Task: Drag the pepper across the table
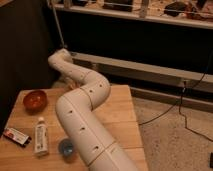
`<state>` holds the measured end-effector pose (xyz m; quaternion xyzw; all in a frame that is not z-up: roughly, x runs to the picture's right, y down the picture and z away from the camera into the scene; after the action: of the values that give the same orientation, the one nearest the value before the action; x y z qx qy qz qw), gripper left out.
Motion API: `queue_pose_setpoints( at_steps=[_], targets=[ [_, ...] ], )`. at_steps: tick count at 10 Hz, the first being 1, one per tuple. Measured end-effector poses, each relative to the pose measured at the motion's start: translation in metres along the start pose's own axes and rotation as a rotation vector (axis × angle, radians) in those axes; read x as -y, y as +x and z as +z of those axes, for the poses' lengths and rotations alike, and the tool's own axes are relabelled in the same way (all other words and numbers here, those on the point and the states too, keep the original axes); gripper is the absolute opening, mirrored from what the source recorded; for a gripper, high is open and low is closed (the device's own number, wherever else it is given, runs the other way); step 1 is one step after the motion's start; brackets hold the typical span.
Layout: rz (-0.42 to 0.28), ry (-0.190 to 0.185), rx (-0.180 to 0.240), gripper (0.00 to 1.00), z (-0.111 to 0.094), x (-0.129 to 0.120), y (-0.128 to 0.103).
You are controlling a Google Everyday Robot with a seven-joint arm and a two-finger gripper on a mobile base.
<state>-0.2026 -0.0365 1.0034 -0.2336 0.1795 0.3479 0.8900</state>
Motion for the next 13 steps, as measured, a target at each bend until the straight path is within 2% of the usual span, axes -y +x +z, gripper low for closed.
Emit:
queue_pose_setpoints(
  at_steps=[1, 2, 5, 10, 11, 13],
  targets=[
    [0.023, 0.003, 0.021, 0.76, -0.003, 0.004, -0.005],
    [0.042, 0.006, 0.039, 0.80, -0.005, 0.009, -0.009],
    [0.103, 0.012, 0.076, 0.80, -0.008, 0.022, -0.014],
    [0.162, -0.014, 0.077, 0.80, 0.000, 0.032, -0.005],
    [0.172, -0.024, 0.076, 0.80, -0.004, 0.032, -0.003],
    [0.181, -0.042, 0.076, 0.80, -0.025, 0.031, 0.001]
  ],
)
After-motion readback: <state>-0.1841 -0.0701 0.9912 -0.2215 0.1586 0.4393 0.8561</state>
